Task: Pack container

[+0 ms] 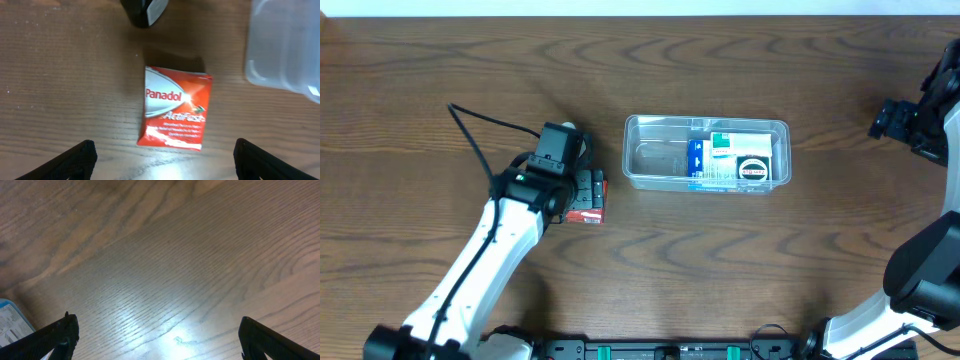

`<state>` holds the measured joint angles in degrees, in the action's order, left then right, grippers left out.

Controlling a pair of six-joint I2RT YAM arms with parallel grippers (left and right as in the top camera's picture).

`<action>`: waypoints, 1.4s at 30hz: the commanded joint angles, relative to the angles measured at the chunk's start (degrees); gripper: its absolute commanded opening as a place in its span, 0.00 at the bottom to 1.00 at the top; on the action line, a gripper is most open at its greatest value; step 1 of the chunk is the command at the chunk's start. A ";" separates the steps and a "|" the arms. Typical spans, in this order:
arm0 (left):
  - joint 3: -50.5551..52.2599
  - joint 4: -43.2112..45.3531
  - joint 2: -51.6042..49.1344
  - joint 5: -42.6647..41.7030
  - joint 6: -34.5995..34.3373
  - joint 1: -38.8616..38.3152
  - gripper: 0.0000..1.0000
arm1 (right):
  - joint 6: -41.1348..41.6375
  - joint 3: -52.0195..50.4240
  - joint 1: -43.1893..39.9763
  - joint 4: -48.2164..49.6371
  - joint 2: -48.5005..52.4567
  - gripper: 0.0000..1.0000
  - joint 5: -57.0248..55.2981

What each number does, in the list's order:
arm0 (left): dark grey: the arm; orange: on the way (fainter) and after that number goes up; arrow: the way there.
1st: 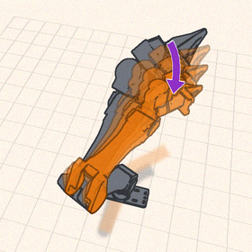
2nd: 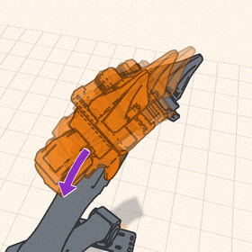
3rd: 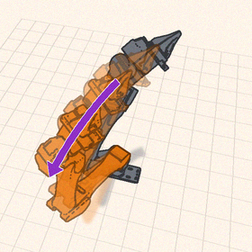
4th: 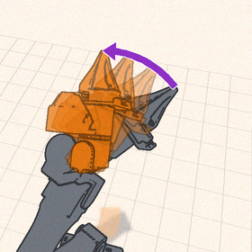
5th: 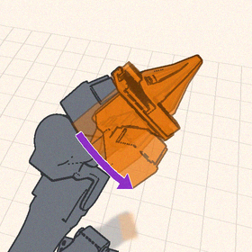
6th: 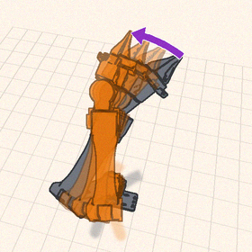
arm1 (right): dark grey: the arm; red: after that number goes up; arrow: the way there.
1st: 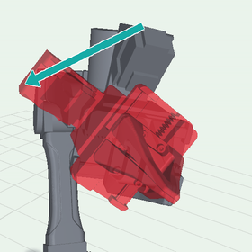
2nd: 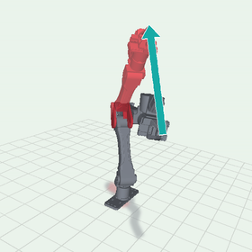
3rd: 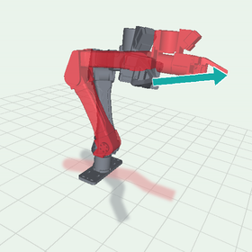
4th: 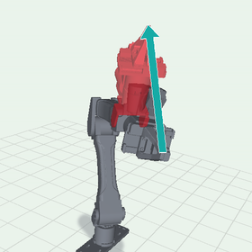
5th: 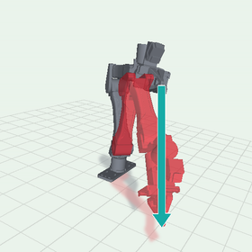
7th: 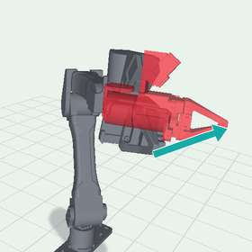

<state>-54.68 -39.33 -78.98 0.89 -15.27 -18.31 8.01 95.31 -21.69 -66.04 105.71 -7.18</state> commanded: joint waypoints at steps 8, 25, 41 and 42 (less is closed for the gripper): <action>-0.74 4.02 -9.75 -1.68 2.14 -0.44 0.98 | -0.83 0.98 -0.52 0.00 -0.07 0.99 -0.31; -0.70 5.38 -15.32 -3.50 6.69 -0.44 0.98 | -0.83 0.98 -0.52 0.00 -0.07 0.99 -0.28; -0.68 7.39 -16.63 -3.43 6.19 -0.44 0.98 | -0.83 0.98 -0.52 0.00 -0.07 0.99 -0.28; -0.68 7.54 -16.68 -3.43 6.19 -0.44 0.98 | -0.83 0.98 -0.52 0.00 -0.07 0.99 -0.28</action>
<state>-54.68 -32.16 -95.26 -2.61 -9.17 -18.61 8.01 95.31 -21.71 -66.04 105.71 -7.18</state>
